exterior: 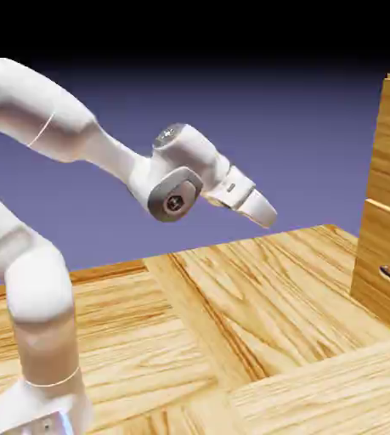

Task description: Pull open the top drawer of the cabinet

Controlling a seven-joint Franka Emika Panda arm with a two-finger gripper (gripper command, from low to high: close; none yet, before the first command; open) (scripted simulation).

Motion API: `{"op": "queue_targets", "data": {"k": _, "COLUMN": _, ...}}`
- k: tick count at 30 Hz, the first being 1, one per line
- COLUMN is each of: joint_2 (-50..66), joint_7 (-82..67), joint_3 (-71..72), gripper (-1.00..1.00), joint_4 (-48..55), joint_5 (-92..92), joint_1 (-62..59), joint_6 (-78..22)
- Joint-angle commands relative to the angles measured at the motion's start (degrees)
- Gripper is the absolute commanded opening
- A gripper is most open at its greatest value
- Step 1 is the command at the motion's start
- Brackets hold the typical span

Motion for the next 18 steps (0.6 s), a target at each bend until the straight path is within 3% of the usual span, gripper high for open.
{"op": "queue_targets", "data": {"k": 1, "joint_2": 1.57, "joint_7": 0.03, "joint_3": -1.42, "gripper": 0.0, "joint_4": 1.17, "joint_5": 2.5, "joint_1": 0.84, "joint_6": -0.46}}
{"op": "queue_targets", "data": {"k": 18, "joint_2": 28.23, "joint_7": 0.59, "joint_3": -25.55, "gripper": 0.0, "joint_4": 21.07, "joint_5": 44.86, "joint_1": 15.08, "joint_6": -8.21}}
